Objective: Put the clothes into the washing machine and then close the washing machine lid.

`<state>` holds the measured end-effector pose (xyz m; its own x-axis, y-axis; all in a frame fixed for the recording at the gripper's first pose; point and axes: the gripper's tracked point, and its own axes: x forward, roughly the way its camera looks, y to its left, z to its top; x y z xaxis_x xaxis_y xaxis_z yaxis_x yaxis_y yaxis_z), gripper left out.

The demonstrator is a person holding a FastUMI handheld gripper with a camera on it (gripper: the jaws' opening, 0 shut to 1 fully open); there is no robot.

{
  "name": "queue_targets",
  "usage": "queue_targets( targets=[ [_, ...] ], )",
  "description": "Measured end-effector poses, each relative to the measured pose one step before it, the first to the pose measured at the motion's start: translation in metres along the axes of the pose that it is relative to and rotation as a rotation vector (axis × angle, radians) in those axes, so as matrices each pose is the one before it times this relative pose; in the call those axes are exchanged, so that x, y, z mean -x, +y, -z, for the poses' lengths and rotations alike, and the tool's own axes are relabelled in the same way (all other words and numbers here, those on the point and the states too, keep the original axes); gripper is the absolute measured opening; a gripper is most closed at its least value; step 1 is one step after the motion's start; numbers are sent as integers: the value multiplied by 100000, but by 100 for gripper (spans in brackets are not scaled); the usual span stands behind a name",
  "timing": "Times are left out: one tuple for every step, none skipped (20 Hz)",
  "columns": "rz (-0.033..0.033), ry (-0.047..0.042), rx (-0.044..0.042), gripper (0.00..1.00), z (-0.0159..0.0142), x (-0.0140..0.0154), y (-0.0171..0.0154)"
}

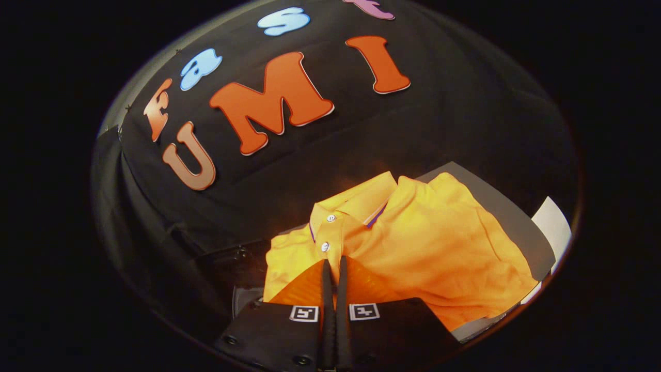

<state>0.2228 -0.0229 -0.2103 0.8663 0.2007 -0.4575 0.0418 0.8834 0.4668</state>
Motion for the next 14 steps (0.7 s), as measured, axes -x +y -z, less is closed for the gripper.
queue_targets(
  targets=[
    [-2043,-2665,-435,8,-557,779,1100],
    [-2320,-2449,-392,8,-701,948,1465],
    [-2140,-2451,-86,8,-507,684,1510],
    [-2278,-1780,43,8,-209,241,1992],
    [-2122,-1663,71,8,-346,276,1590],
    [-1909,-1273,641,8,-183,523,1699],
    [-2157,-1486,538,8,-177,138,1709],
    [-2186,-889,493,8,-38,422,1758],
    [-2033,-699,479,8,0,105,1771],
    [-2041,-192,497,8,294,209,1711],
    [-1730,-353,617,8,187,-31,1586],
    [-1606,-448,976,8,233,-15,1784],
    [-1220,-94,845,8,203,-212,1499],
    [-1191,-359,316,8,420,145,1304]
  ],
)
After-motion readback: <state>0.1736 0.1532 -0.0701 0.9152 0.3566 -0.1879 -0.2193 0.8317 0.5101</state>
